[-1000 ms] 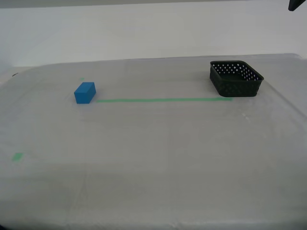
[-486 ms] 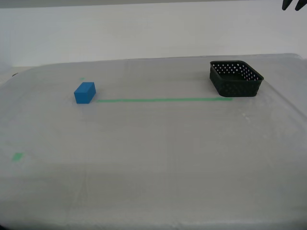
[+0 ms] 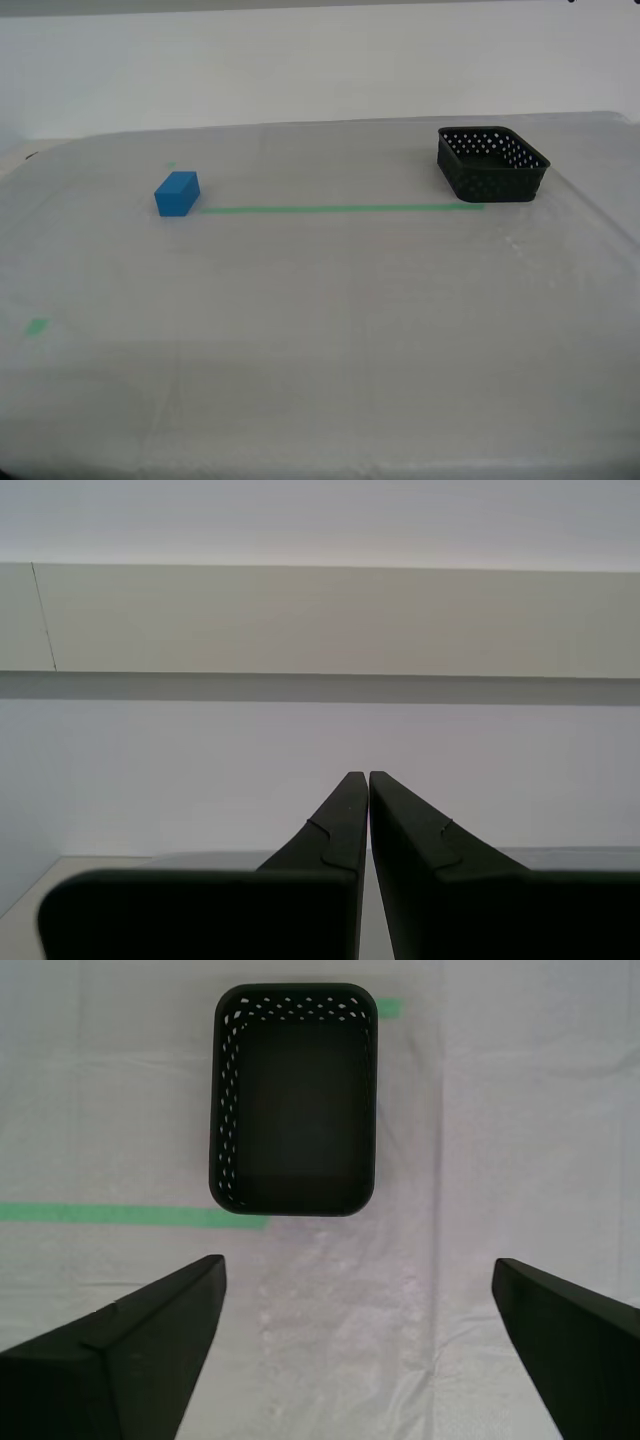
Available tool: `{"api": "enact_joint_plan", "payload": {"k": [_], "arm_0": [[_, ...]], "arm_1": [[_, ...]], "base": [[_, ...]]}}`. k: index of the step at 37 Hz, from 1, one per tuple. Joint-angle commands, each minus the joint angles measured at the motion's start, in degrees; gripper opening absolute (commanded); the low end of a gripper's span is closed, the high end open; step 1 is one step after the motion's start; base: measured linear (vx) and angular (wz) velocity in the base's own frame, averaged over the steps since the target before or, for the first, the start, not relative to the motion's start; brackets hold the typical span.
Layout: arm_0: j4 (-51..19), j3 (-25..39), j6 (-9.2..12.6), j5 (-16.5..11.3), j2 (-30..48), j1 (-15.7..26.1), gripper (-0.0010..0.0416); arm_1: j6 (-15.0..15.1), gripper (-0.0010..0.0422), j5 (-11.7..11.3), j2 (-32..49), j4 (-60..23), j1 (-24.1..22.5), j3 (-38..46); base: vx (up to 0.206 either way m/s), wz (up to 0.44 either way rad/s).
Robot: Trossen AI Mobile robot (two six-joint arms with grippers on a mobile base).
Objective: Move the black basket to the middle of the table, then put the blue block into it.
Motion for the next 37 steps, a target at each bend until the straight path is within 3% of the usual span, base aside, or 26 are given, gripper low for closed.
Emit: {"api": "enact_joint_plan", "payload": {"k": [1, 6, 12, 22, 37], "arm_0": [[-0.2, 0.11, 0.09, 0.15, 0.72, 0.04, 0.0407], [1.18, -0.48, 0.33, 0.39, 0.83, 0.04, 0.0384], [3.56, -0.66, 0.39, 0.7, 0.83, 0.04, 0.0403], [5.2, -0.11, 0.35, 1.66, 1.97, -0.02, 0.0399], [5.09, 4.33, -0.63, 1.64, 11.93, 0.04, 0.04]], "arm_1": [[0.11, 0.0, -0.02, -0.02, 0.22, -0.02, 0.02], [0.11, 0.0, -0.02, -0.02, 0.22, -0.02, 0.02], [0.11, 0.0, -0.02, -0.02, 0.22, -0.02, 0.02], [0.11, 0.0, -0.02, -0.02, 0.2, -0.02, 0.02], [0.11, 0.0, -0.04, -0.02, 0.02, -0.02, 0.02]], "base": [[0.0, 0.0], [0.0, 0.0], [0.0, 0.0], [0.0, 0.0], [0.0, 0.0]]}}
